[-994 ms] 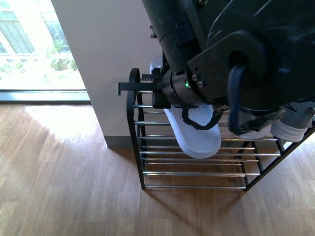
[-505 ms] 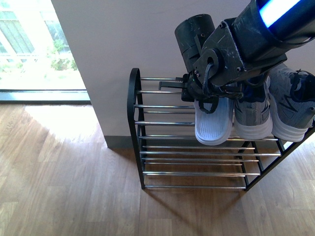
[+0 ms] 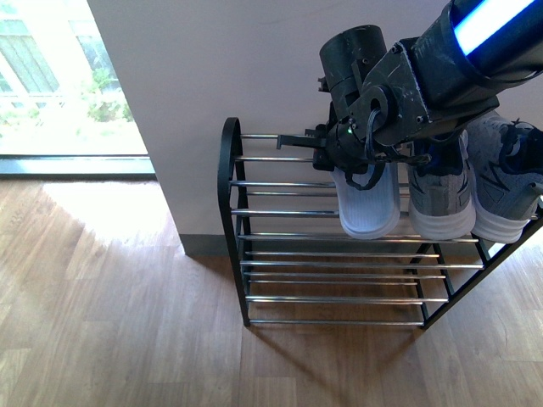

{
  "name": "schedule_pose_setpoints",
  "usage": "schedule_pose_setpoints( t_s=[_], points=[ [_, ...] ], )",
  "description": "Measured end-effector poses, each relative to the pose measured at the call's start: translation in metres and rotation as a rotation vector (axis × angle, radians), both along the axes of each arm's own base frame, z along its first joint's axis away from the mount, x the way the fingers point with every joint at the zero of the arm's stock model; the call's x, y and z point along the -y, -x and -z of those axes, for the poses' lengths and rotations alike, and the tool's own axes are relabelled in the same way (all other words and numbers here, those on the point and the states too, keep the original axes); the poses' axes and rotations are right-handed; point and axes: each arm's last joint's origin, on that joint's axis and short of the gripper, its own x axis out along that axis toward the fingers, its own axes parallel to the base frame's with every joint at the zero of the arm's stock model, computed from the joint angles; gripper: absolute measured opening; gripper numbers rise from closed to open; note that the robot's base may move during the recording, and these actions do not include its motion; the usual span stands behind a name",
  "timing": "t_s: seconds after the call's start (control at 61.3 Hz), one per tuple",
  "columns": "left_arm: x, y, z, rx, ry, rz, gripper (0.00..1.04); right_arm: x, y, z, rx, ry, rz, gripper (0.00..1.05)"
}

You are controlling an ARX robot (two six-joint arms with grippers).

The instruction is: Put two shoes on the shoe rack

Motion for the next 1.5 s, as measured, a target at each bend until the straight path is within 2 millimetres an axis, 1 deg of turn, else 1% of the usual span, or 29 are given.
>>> schedule_pose_setpoints(
  t_s=[0.196,0.424,0.489,0.522,0.538,0.571,0.587,0.619,0.668,0.701,0.734,0.766,0.831,0.945,0.978,1.011,1.092,1.108,1.174,1.19,1.223,1.255,1.304,1.32,1.337,1.386,1.467,1.483,1.5],
  points=[
    [0.000,0.000,0.000,0.000,0.000,0.000,0.02,-0.002,0.000,-0.002,-0.007,0.020,-0.011,0.01],
    [0.000,0.000,0.000,0.000,0.000,0.000,0.02,0.012,-0.008,-0.004,0.001,0.064,0.025,0.02],
    [0.000,0.000,0.000,0.000,0.000,0.000,0.02,0.016,-0.008,-0.004,0.012,0.066,0.025,0.13],
    [0.000,0.000,0.000,0.000,0.000,0.000,0.02,0.017,-0.007,-0.004,0.014,0.067,0.026,0.16],
    [0.000,0.000,0.000,0.000,0.000,0.000,0.02,0.019,-0.006,-0.003,0.014,0.068,0.025,0.20],
    [0.000,0.000,0.000,0.000,0.000,0.000,0.02,0.020,-0.004,-0.002,0.015,0.069,0.023,0.23],
    [0.000,0.000,0.000,0.000,0.000,0.000,0.02,0.022,-0.001,-0.003,0.015,0.066,0.019,0.27],
    [0.000,0.000,0.000,0.000,0.000,0.000,0.02,0.023,0.001,-0.003,0.015,0.063,0.015,0.30],
    [0.000,0.000,0.000,0.000,0.000,0.000,0.02,0.025,0.009,-0.007,0.020,0.050,0.001,0.39],
    [0.000,0.000,0.000,0.000,0.000,0.000,0.02,0.026,0.013,-0.011,0.024,0.044,-0.006,0.42],
    [0.000,0.000,0.000,0.000,0.000,0.000,0.02,0.027,0.019,-0.017,0.033,0.028,-0.021,0.48],
    [0.000,0.000,0.000,0.000,0.000,0.000,0.02,0.028,0.027,-0.029,0.050,0.002,-0.041,0.55],
    [0.000,0.000,0.000,0.000,0.000,0.000,0.02,0.031,0.047,-0.059,0.101,-0.057,-0.085,0.69],
    [0.000,0.000,0.000,0.000,0.000,0.000,0.02,0.038,0.076,-0.090,0.148,-0.123,-0.142,0.86],
    [0.000,0.000,0.000,0.000,0.000,0.000,0.02,0.042,0.087,-0.098,0.158,-0.141,-0.159,0.91],
    [0.000,0.000,0.000,0.000,0.000,0.000,0.02,0.048,0.102,-0.106,0.164,-0.161,-0.179,0.97],
    [0.000,0.000,0.000,0.000,0.000,0.000,0.02,0.069,0.145,-0.123,0.176,-0.199,-0.226,0.95],
    [0.000,0.000,0.000,0.000,0.000,0.000,0.02,0.075,0.157,-0.128,0.189,-0.202,-0.238,0.96],
    [0.000,0.000,0.000,0.000,0.000,0.000,0.02,0.094,0.188,-0.141,0.233,-0.195,-0.279,0.96],
    [0.000,0.000,0.000,0.000,0.000,0.000,0.02,0.096,0.190,-0.142,0.235,-0.196,-0.280,0.96],
    [0.000,0.000,0.000,0.000,0.000,0.000,0.02,0.103,0.201,-0.146,0.246,-0.194,-0.291,0.96],
    [0.000,0.000,0.000,0.000,0.000,0.000,0.02,0.113,0.216,-0.150,0.261,-0.188,-0.302,0.96],
    [0.000,0.000,0.000,0.000,0.000,0.000,0.02,0.123,0.230,-0.153,0.270,-0.188,-0.309,0.96],
    [0.000,0.000,0.000,0.000,0.000,0.000,0.02,0.129,0.239,-0.154,0.273,-0.192,-0.312,0.96],
    [0.000,0.000,0.000,0.000,0.000,0.000,0.02,0.131,0.240,-0.155,0.274,-0.192,-0.312,0.96],
    [0.000,0.000,0.000,0.000,0.000,0.000,0.02,0.143,0.256,-0.158,0.286,-0.193,-0.309,0.96],
    [0.000,0.000,0.000,0.000,0.000,0.000,0.02,0.160,0.276,-0.166,0.315,-0.220,-0.297,0.96],
    [0.000,0.000,0.000,0.000,0.000,0.000,0.02,0.173,0.291,-0.183,0.436,-0.224,-0.270,0.96],
    [0.000,0.000,0.000,0.000,0.000,0.000,0.02,0.173,0.291,-0.184,0.441,-0.223,-0.270,0.96]
  ],
)
